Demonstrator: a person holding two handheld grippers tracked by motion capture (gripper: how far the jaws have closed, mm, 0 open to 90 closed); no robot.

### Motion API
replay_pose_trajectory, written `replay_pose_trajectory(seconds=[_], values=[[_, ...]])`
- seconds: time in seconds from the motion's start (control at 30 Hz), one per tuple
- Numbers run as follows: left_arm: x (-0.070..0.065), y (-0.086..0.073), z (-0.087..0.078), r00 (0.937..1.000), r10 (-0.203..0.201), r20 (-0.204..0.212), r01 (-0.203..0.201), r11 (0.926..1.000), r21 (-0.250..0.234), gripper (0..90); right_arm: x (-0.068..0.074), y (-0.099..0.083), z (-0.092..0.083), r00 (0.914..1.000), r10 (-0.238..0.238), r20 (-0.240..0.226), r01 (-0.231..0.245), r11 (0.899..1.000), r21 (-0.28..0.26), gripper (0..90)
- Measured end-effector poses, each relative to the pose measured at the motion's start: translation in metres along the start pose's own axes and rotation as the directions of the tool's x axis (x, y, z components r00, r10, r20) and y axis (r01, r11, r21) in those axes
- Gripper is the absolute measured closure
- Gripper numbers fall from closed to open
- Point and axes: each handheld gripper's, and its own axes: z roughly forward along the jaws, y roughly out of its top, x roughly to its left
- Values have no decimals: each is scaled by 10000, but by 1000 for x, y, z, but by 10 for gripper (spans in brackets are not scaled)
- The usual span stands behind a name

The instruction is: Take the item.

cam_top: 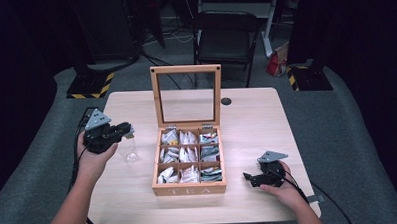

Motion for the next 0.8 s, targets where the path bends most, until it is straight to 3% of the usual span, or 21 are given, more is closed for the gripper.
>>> replay_pose_trajectory(seconds=[0.43,0.8], values=[[15,-16,2,9984,-445,-350,449,9990,91,828,0,0,0,10000,-20,-14,20,10000,12,131],[18,-30,11,9973,-669,-315,681,9969,385,826,-1,0,0,10000,-83,-5,83,10000,0,131]])
